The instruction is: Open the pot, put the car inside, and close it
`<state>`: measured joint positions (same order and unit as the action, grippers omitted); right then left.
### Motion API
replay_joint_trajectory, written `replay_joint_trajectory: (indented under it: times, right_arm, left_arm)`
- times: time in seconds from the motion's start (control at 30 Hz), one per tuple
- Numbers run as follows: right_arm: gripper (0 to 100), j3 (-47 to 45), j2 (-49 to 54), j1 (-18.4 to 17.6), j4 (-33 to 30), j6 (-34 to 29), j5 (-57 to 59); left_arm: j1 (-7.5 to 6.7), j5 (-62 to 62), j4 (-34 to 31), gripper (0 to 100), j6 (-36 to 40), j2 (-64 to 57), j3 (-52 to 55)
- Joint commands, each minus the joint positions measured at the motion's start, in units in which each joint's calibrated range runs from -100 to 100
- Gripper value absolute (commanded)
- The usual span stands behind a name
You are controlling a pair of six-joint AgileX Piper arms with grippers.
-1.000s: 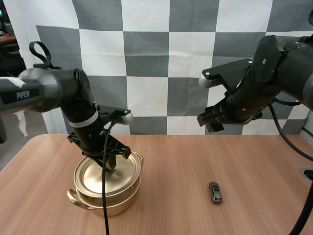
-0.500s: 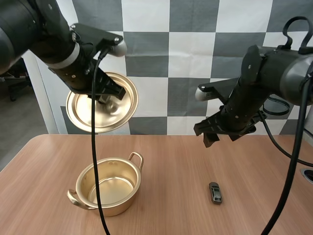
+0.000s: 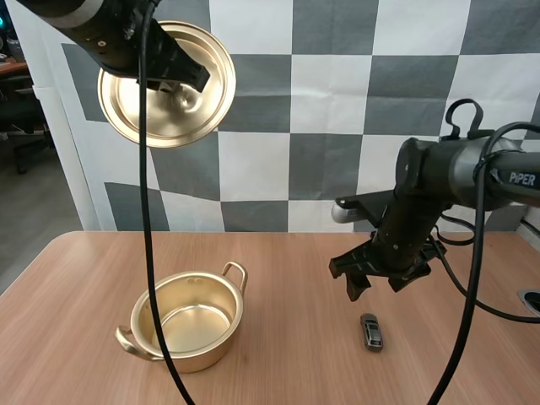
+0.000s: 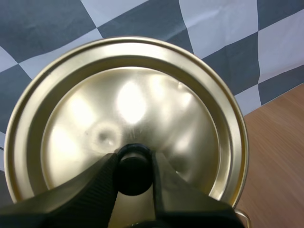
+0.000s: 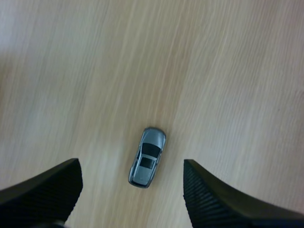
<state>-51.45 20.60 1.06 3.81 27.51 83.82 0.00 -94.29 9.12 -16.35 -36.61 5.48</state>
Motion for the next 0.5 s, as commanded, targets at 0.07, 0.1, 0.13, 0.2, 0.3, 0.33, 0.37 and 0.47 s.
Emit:
replay_joint_trajectory:
  times: [0.07, 0.1, 0.13, 0.2, 0.3, 0.33, 0.37, 0.47]
  right_arm:
    - [100, -6.7, 0.0, 0.0, 0.0, 0.1, -5.2]
    - [100, -8.0, 0.0, 0.0, -0.1, 0.1, -7.0]
    - [100, -9.0, 0.0, 0.0, -0.5, 0.1, -8.5]
    - [100, -10.1, 0.0, 0.0, -1.2, -0.1, -11.3]
    - [100, -10.7, 0.0, 0.0, -2.2, -1.3, -14.4]
    - [100, -10.7, 0.0, 0.0, -2.4, -1.5, -15.3]
    - [100, -10.7, 0.0, 0.0, -2.4, -1.5, -16.0]
    - [100, -10.7, -1.7, 0.0, -2.4, -1.6, -17.3]
  left_arm:
    - [0.0, 0.4, 0.4, 0, -0.1, 0.3, 0.0]
    - [0.0, 1.1, 0.4, 0, -0.1, 0.4, 0.0]
    - [0.0, 1.9, 0.4, 0, -0.1, 0.4, 0.0]
    - [0.0, 3.4, 0.4, 0, -0.1, 0.4, 0.0]
    - [0.0, 3.6, 0.4, 0, -0.2, 0.4, 0.0]
    - [0.0, 3.6, 0.4, 0, -0.2, 0.4, 0.0]
    - [0.0, 3.6, 0.4, 0, -0.2, 0.4, 0.0]
    - [0.0, 3.6, 0.7, 0, -0.2, 0.4, 0.0]
